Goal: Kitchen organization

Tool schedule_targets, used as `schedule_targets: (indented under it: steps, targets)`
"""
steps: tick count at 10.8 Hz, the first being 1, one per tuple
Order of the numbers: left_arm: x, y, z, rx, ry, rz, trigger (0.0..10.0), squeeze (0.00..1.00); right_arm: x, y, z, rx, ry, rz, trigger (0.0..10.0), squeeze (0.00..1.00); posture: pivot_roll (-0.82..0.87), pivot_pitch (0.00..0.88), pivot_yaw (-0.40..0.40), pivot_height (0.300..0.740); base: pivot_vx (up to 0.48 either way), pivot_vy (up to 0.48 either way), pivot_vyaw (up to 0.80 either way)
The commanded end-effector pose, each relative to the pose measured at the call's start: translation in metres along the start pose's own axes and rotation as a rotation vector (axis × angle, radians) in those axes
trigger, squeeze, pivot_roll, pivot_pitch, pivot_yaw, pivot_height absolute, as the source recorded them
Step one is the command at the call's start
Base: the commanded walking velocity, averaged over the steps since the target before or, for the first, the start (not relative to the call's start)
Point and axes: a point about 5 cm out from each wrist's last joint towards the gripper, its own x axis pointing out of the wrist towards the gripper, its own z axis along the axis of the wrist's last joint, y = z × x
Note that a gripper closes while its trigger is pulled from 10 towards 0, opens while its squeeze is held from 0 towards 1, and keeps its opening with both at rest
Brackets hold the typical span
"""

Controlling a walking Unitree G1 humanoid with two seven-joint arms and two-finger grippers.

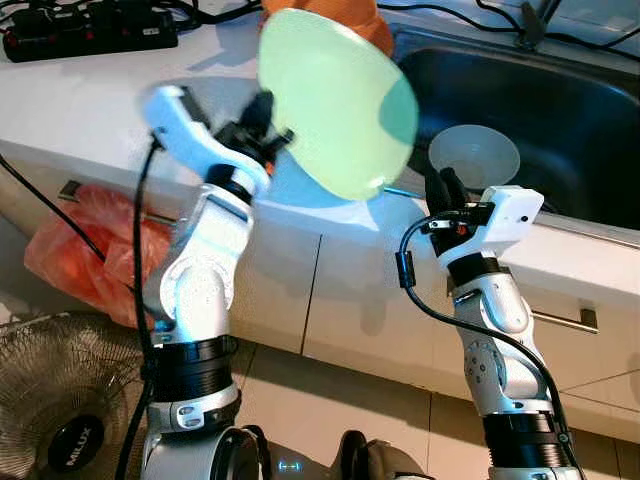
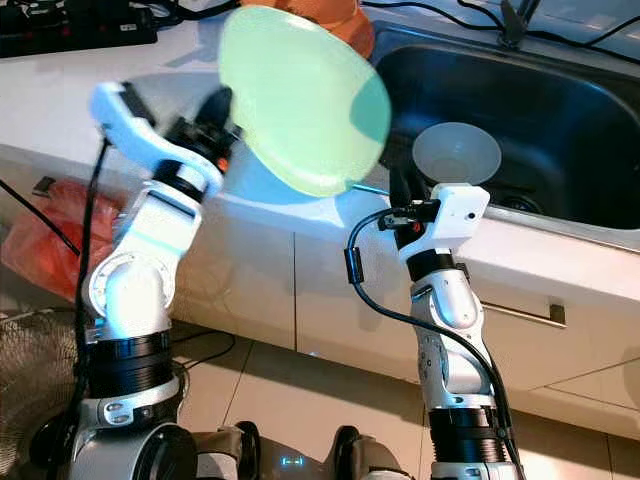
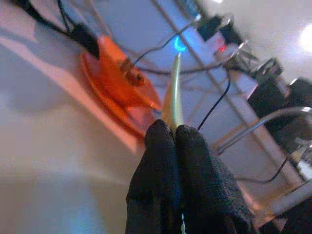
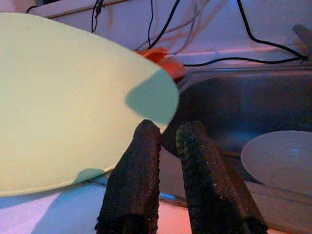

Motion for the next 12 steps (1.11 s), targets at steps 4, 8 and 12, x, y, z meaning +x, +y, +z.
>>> schedule_targets:
  steps: [4, 8, 12]
  targets:
    - [-0.001, -0.029, -0.003, -0.121, -0.047, -0.118, 10.0, 0.00, -0.001, -0.004, -0.001, 0.016, 0.002, -0.026, 10.0, 0.00, 0.10, 0.181, -0.061, 0.740, 0.000, 0.000, 0.00]
    - [-0.001, -0.025, -0.004, -0.112, -0.046, -0.090, 10.0, 0.00, 0.000, -0.005, -0.001, 0.023, -0.001, -0.032, 10.0, 0.00, 0.10, 0.172, -0.059, 0.740, 0.000, 0.000, 0.00]
    - [-0.005, -0.001, -0.011, 0.142, 0.079, -0.028, 10.0, 1.00, -0.001, -0.005, -0.002, 0.023, 0.002, -0.033, 10.0, 0.00, 0.11, 0.184, -0.054, 0.740, 0.000, 0.000, 0.00]
